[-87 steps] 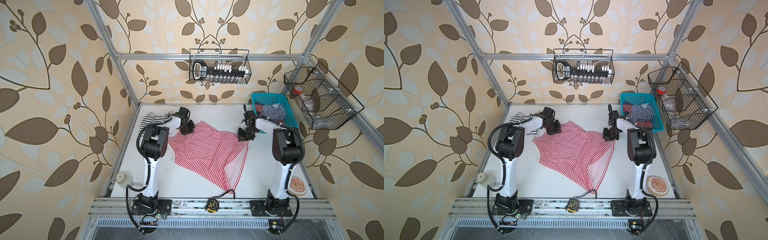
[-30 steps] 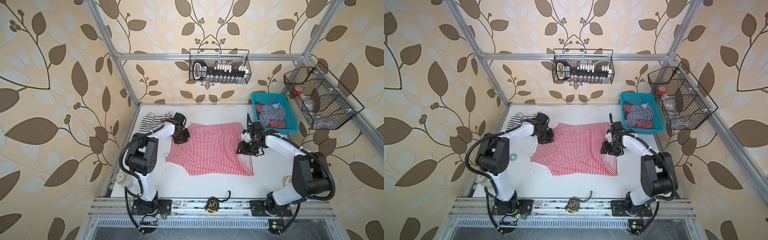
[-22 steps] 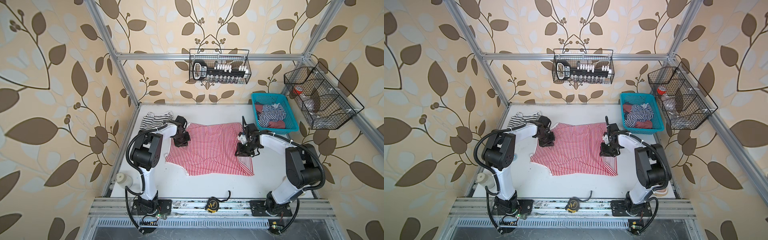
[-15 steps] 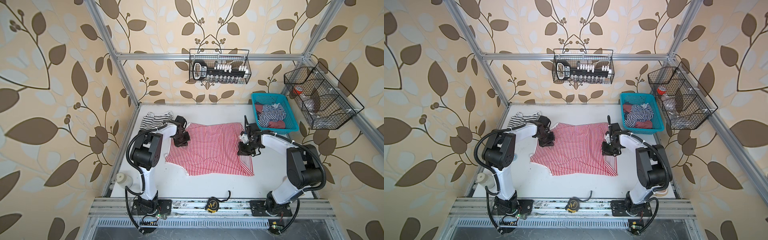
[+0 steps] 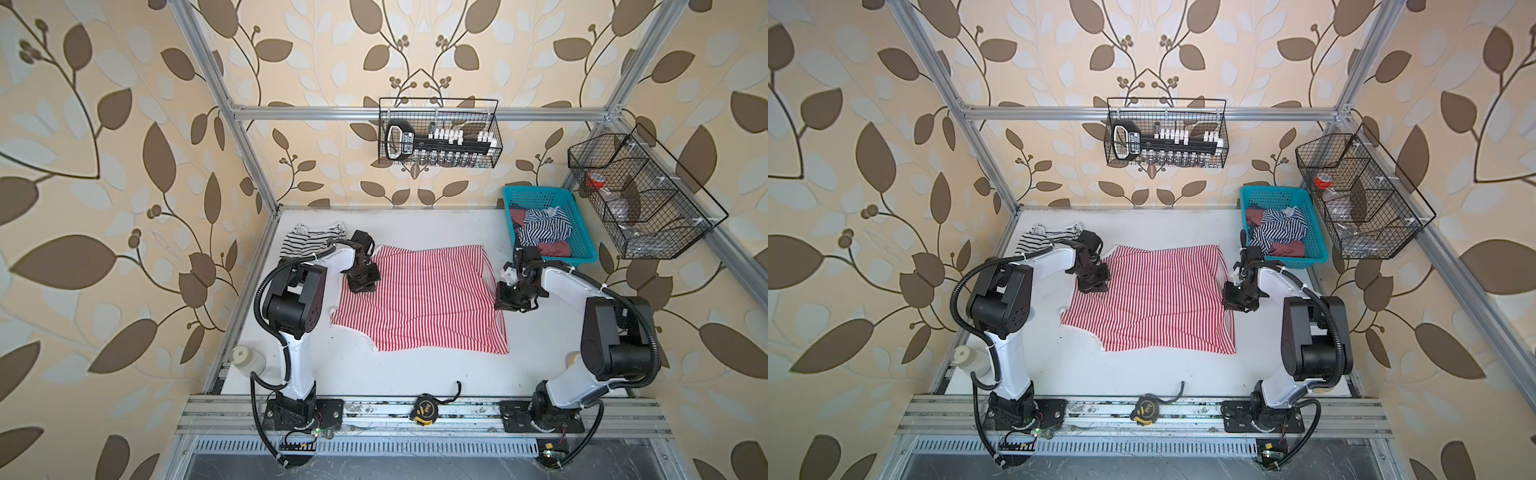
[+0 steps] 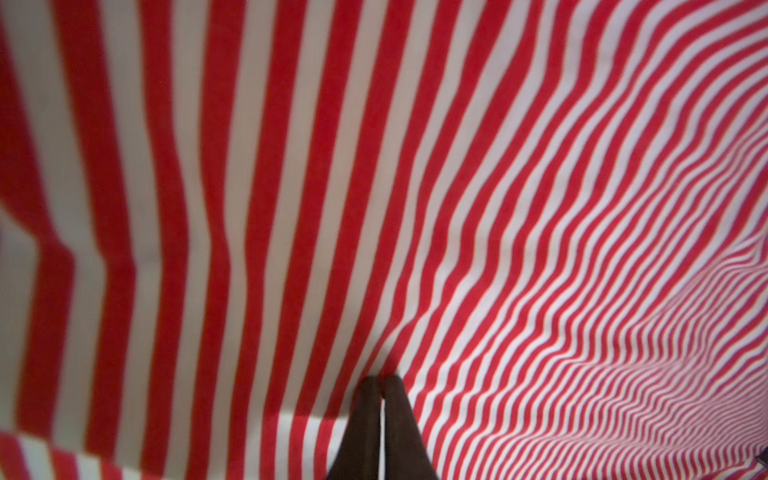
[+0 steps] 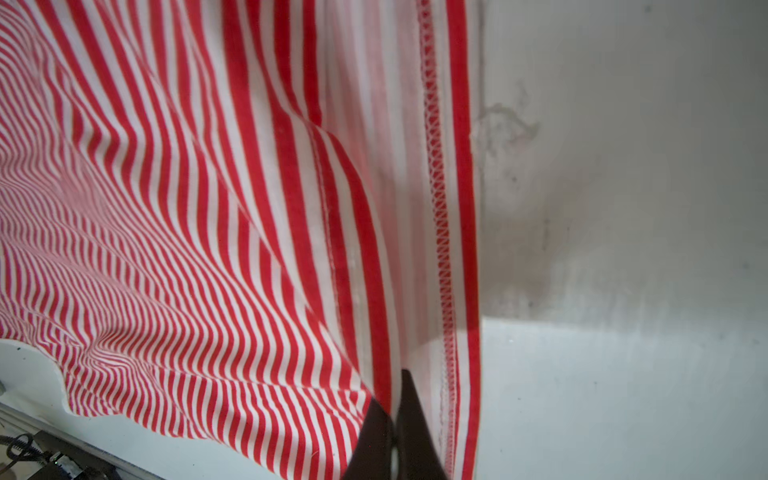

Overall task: Fold and stack the tank tops
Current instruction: 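Pull the tank top's edges outward with both grippers to flatten it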

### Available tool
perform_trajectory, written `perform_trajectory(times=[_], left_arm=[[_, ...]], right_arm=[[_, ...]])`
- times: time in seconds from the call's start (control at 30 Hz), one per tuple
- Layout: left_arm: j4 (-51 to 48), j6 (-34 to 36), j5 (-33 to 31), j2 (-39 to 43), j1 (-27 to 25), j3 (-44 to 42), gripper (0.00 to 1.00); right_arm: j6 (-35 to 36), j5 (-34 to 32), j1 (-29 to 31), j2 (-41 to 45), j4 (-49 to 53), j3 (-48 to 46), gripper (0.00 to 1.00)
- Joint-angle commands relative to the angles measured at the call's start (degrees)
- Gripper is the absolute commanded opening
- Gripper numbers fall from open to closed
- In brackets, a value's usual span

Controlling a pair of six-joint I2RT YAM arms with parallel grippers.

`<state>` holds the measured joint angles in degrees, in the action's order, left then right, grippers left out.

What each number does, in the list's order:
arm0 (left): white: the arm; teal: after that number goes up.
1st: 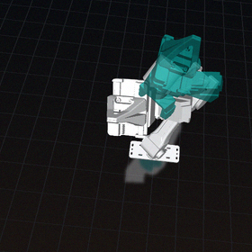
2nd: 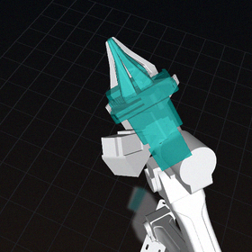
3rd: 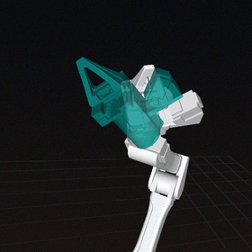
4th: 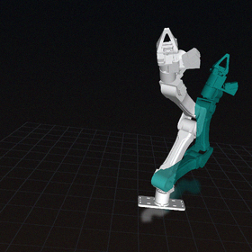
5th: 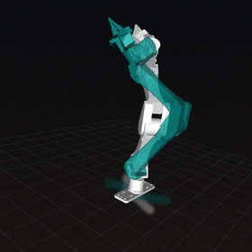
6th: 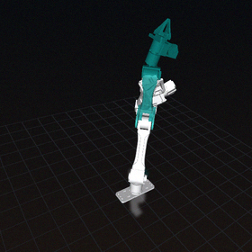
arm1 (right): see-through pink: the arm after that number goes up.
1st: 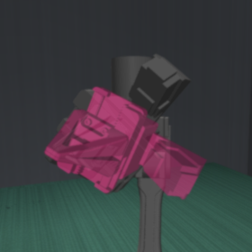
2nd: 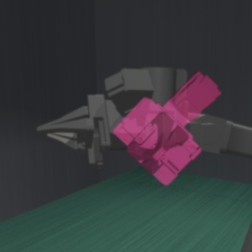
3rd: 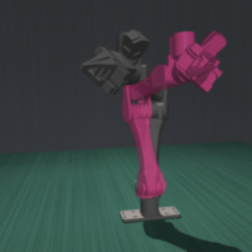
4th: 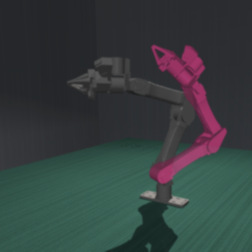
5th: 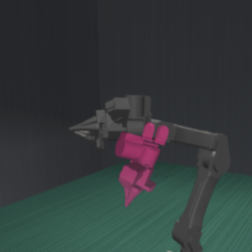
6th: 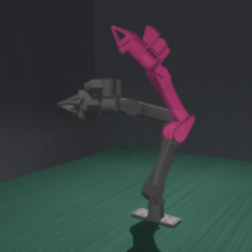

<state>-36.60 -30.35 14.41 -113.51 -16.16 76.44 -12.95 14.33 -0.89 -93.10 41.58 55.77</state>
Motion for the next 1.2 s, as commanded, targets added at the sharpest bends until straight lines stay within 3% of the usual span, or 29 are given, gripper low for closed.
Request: perform_trajectory(times=[0.0, 0.07, 0.13, 0.3, 0.53, 0.73, 0.97, 1.17], left_arm=[[-2.6, 1.3, -5.6, -3.9, -0.2, -1.3, 0.08], [-2.6, 1.3, -5.4, -3.9, -0.2, -1.2, 0.08], [-2.3, 1.1, -4.6, -3.6, -0.2, -0.9, 0.11], [-1.7, 0.5, -3.3, -0.5, -0.3, -0.2, 0.17], [-2.6, 0.6, -3.3, 0.8, -0.4, 2.1, 0.18], [-3.1, 1.3, -3.9, -3.1, -0.3, 4.2, 0.18], [-3.8, 1.5, -4.4, -7.6, -0.2, 8.2, 0.18], [-5.9, 2.4, -5.5, -11.2, -0.1, 11.3, 0.18]], right_arm=[[1.7, -3.8, -0.3, -0.7, 3.5, -1.5, 0.01], [1.7, -3.1, -0.3, -0.7, 3.4, -1.9, 0.08], [2.1, -0.8, -0.3, -0.7, 2.8, -1.6, 0.31], [0.6, 2.1, -0.3, 0.7, 1.2, 2.3, 0.44], [-2.2, 5.1, -0.3, -4.7, -2.6, 13.6, 0.42], [-2.7, 5.7, -0.3, -14.9, -3.6, 23.6, 0.36], [-3.6, 5.9, -0.3, -23.7, -4.5, 31.3, 0.36], [-3.3, 1.9, 0.1, -29.7, -1.8, 38.5, 0.34]])
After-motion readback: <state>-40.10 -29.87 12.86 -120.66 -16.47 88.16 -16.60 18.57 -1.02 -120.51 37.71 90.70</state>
